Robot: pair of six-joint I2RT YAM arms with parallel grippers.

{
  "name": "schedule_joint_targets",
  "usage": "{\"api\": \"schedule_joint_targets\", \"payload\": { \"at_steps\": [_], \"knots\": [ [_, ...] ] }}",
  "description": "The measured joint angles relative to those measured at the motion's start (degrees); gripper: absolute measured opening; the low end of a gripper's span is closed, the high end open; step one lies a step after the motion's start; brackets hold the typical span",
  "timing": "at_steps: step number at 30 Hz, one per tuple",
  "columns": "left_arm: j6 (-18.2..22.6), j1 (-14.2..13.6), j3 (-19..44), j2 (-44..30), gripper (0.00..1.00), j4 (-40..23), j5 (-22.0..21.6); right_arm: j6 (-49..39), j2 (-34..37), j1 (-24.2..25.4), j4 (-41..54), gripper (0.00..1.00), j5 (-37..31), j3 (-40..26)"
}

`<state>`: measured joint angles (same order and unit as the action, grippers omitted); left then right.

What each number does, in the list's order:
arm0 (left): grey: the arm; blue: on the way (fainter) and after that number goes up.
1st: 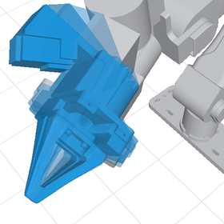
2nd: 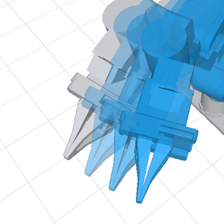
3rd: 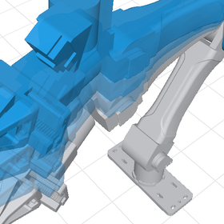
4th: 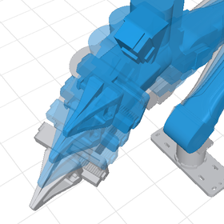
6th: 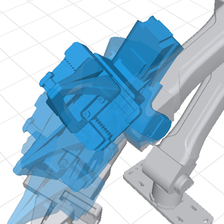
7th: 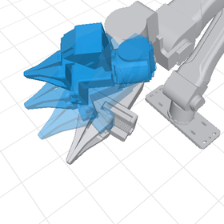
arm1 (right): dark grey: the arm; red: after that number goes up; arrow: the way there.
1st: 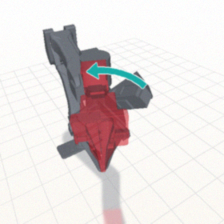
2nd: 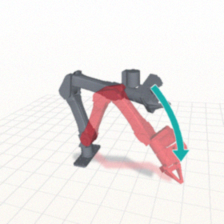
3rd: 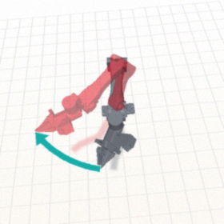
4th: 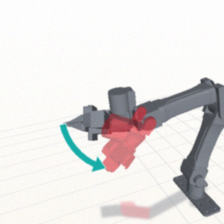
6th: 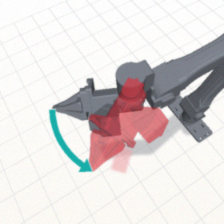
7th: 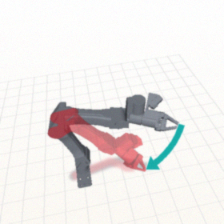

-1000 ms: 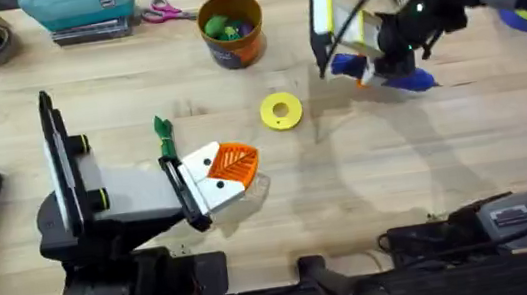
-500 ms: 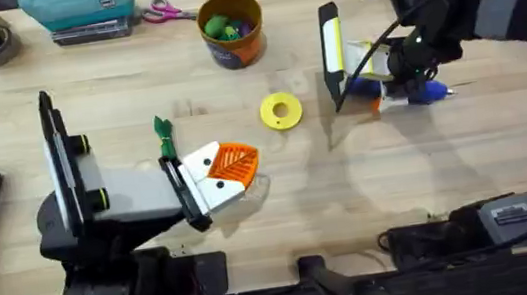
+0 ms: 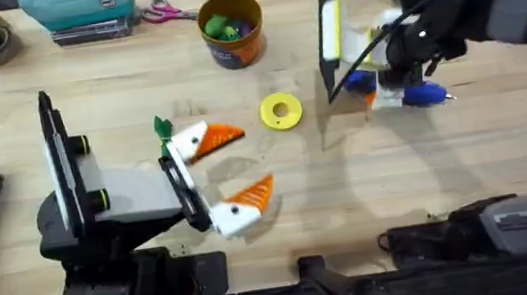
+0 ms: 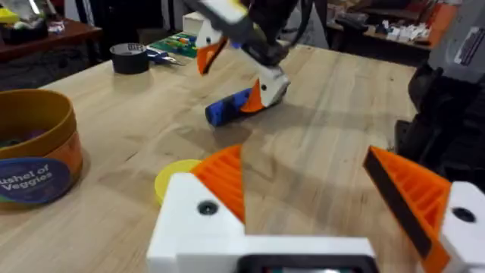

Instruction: Pick up the gripper from the table and insert it into the empty holder that is missing its gripper. Then pick up a screw, insert it into the mounting hole, and use the screwdriver to tighten it. Finally, clean up the table by picking up the vegetable and placing it into the bucket.

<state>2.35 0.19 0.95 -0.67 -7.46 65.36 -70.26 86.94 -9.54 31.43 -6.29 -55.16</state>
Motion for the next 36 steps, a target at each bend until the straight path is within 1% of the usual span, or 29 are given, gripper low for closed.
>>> {"api": "schedule_joint_targets", "payload": {
  "at_steps": [1, 2, 8, 13, 16, 18, 21, 24, 28, 32, 36],
  "knots": [
    [-0.18, 0.0, 0.0, 0.0, 0.938, 0.0, 0.0, 1.84, -1.74, -0.23, -0.24, 0.997, 0.5, -0.06],
    [-0.18, 0.0, 0.0, 0.0, 0.974, 0.0, 0.0, 3.49, -3.33, -0.36, -0.23, 0.996, 1.04, -0.16],
    [-0.45, 0.0, 0.0, 0.0, 0.985, 0.48, -0.58, 16.56, -12.62, -0.41, -2.53, 0.996, 4.83, -1.35],
    [-5.74, 0.0, -0.16, 0.0, 0.985, 4.73, -5.32, 27.53, -19.16, -0.41, -4.54, 0.996, 6.4, -1.62],
    [-7.44, 0.0, 0.89, -0.04, 0.985, 2.73, -8.18, 33.55, -23.26, -0.41, -4.62, 0.996, 6.78, -1.64],
    [-7.53, 0.0, 3.48, -0.71, 0.985, -0.93, -10.25, 37.57, -26.02, -0.41, -4.62, 0.997, 6.87, -1.64],
    [-5.72, 0.0, 10.47, -4.37, 0.985, -8.6, -13.52, 43.15, -29.85, -0.41, -4.6, 0.997, 7.2, -1.64],
    [-1.99, 0.0, 19.52, -10.66, 0.985, -18.75, -18.12, 48.67, -33.63, -0.41, -4.45, 0.996, 7.28, -1.68],
    [2.02, 0.0, 30.68, -20.29, 0.985, -30.28, -25.4, 54.05, -37.36, -0.41, -3.64, 0.997, 7.33, -1.68],
    [4.21, 0.0, 41.68, -30.32, 0.985, -39.43, -32.66, 56.93, -40.05, -0.41, -2.54, 0.995, 7.53, -1.68],
    [5.2, 0.0, 51.0, -38.48, 0.985, -46.97, -39.22, 58.15, -41.24, -0.41, -2.22, 0.996, 7.66, -1.68]
  ]
}}
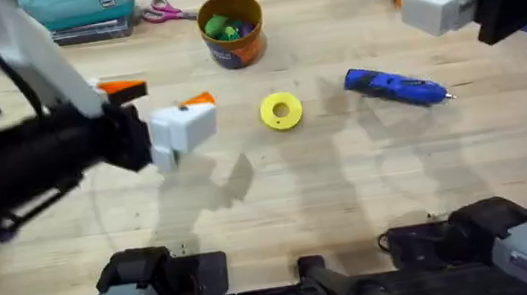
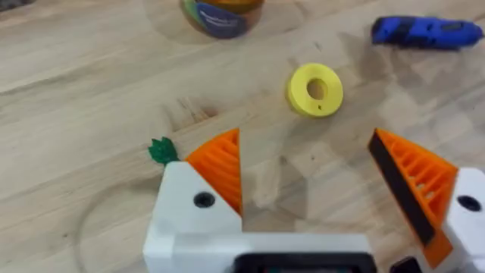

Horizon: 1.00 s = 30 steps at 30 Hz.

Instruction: Pick up the gripper from the table and insert it into the empty holder that is missing its gripper. Then pick up a screw, insert it into the mounting hole, and use the screwdriver to tighten it. Finally, clean up the table by picking up the vegetable and placing it into the bucket.

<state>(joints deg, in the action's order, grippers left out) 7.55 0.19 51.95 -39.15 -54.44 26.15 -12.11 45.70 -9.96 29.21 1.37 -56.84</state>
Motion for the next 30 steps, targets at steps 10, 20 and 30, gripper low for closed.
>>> {"api": "schedule_joint_targets", "payload": {
  "at_steps": [10, 20, 30],
  "knots": [
    [0.52, 0.0, 7.29, -7.09, 0.986, -6.27, -7.43, 0.56, 0.06, 0.0, 1.08, 0.996, 0.0, 0.0],
    [-12.84, -0.04, 7.53, -15.4, 0.986, -10.51, -24.7, 0.6, 0.06, 0.0, 2.57, 0.996, 0.0, 0.0],
    [-20.27, -0.04, 7.53, -41.87, 0.986, -7.35, -27.4, 0.6, 0.04, 0.0, 2.89, 0.997, 0.0, 0.0]
  ]
}}
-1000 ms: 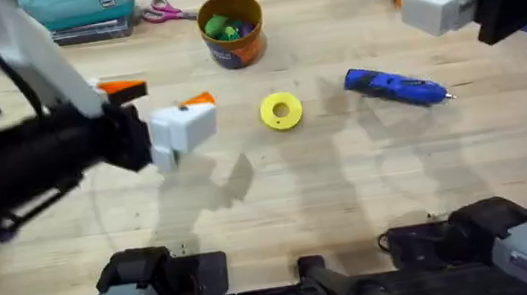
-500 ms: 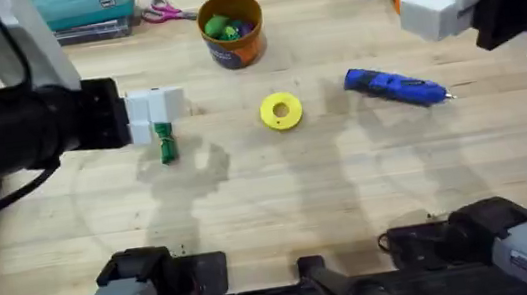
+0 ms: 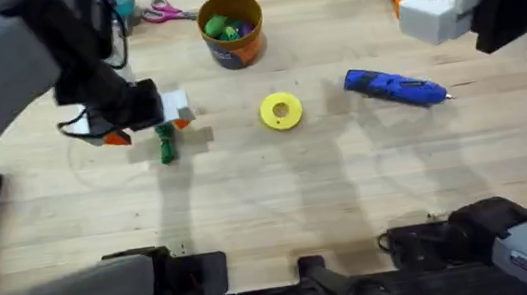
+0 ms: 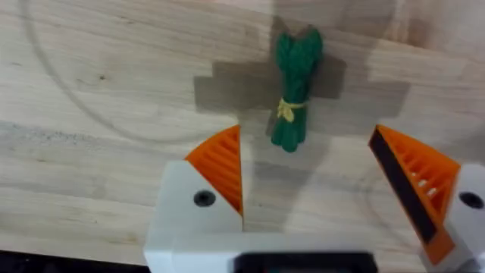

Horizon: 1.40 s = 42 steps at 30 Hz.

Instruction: Pick up the gripper from the table and insert it into the empty holder that is missing its gripper. Then pick up a screw, insert it into the mounting hole, and use the screwdriver to tighten it. Finally, clean up the table by picking up the vegetable and placing it into the bucket.

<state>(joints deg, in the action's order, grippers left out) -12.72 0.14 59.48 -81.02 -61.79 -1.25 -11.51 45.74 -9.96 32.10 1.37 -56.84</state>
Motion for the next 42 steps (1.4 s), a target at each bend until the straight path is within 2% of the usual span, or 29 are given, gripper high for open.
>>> {"api": "schedule_joint_targets", "payload": {
  "at_steps": [8, 12, 20, 21, 23, 26, 28, 30, 37, 42],
  "knots": [
    [-1.23, 0.02, 0.0, -11.12, 0.986, 5.28, -0.07, 0.0, 0.0, 0.0, 0.02, 0.996, 0.0, 0.0],
    [-0.98, 0.65, 0.0, -13.54, 0.986, 6.41, -0.05, 0.0, 0.0, 0.0, 0.04, 0.996, 0.0, 0.0],
    [1.99, 2.1, 0.04, -15.03, 0.988, 6.72, -0.06, 0.0, 0.01, 0.0, 0.04, 0.997, 0.0, 0.0],
    [2.16, 2.1, 0.04, -15.03, 0.948, 6.92, -0.01, 0.0, 0.0, 0.0, 0.04, 0.995, 0.0, 0.0],
    [2.46, 2.09, 0.04, -15.04, 0.788, 7.38, 0.05, 0.0, 0.01, 0.0, 0.04, 0.996, 0.0, 0.0],
    [2.83, 2.1, 0.04, -15.03, 0.313, 7.6, -0.01, 0.0, 0.02, 0.0, 0.04, 0.996, 0.01, 0.0],
    [3.16, 2.1, 0.04, -15.03, 0.045, 7.59, -0.09, 0.0, 0.0, 0.0, 0.04, 0.996, 0.0, 0.0],
    [3.23, 2.1, 0.04, -15.05, 0.013, 7.7, -0.09, 0.0, 0.0, 0.0, 0.04, 0.997, 0.01, 0.0],
    [3.24, 2.1, 0.74, -15.03, 0.013, 8.91, 2.01, 0.0, 0.01, 0.0, 0.06, 0.996, 0.0, 0.0],
    [5.0, 1.75, 6.8, -15.03, 0.011, 8.42, 5.08, 0.0, 0.01, 0.0, 0.04, 0.996, 0.0, 0.0]
  ]
}}
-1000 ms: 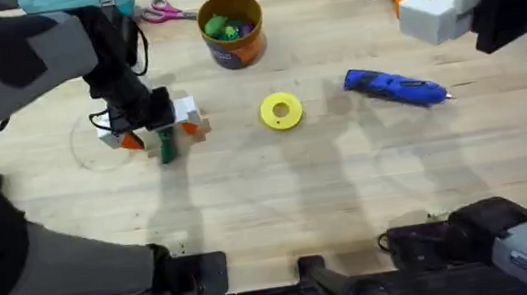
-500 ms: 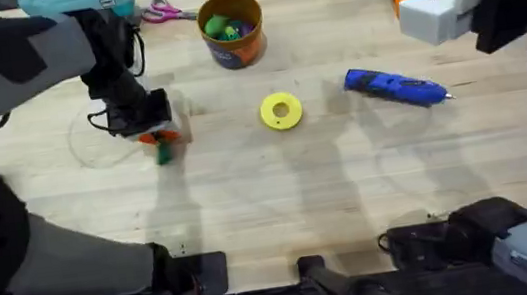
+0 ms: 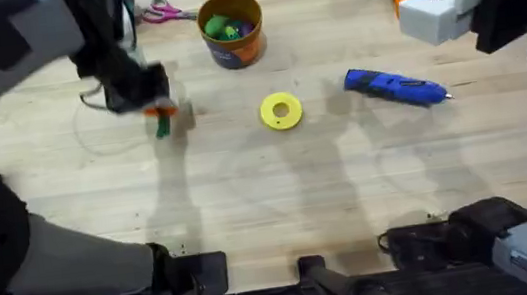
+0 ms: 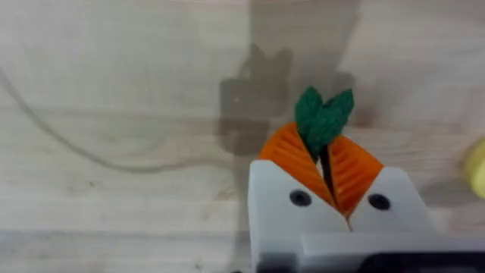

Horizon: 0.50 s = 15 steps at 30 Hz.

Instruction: Pick up the gripper from the table and insert it into the empty holder that is missing its gripper. Then pick up a screw, insert it into the mounting hole, and use the screwdriver to tighten it. Finally, clean up the table by picking up the vegetable and placing it into the bucket.

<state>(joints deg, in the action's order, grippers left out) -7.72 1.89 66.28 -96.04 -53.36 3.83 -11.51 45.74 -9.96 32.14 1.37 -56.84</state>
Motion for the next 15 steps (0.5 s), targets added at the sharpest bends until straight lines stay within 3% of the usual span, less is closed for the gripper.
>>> {"api": "schedule_joint_targets", "payload": {
  "at_steps": [8, 11, 15],
  "knots": [
    [3.58, -4.76, 16.99, 0.73, 0.011, -0.01, 3.64, 0.0, 0.02, 0.0, 0.0, 0.996, 0.0, 0.0],
    [4.2, -7.93, 21.59, 1.16, 0.011, 3.29, 4.48, 0.0, 0.01, 0.0, 0.02, 0.996, 0.0, 0.0],
    [4.41, -12.39, 23.26, 1.61, 0.01, 10.69, 5.48, 0.0, -0.01, 0.0, 0.04, 0.996, 0.0, 0.0]
  ]
}}
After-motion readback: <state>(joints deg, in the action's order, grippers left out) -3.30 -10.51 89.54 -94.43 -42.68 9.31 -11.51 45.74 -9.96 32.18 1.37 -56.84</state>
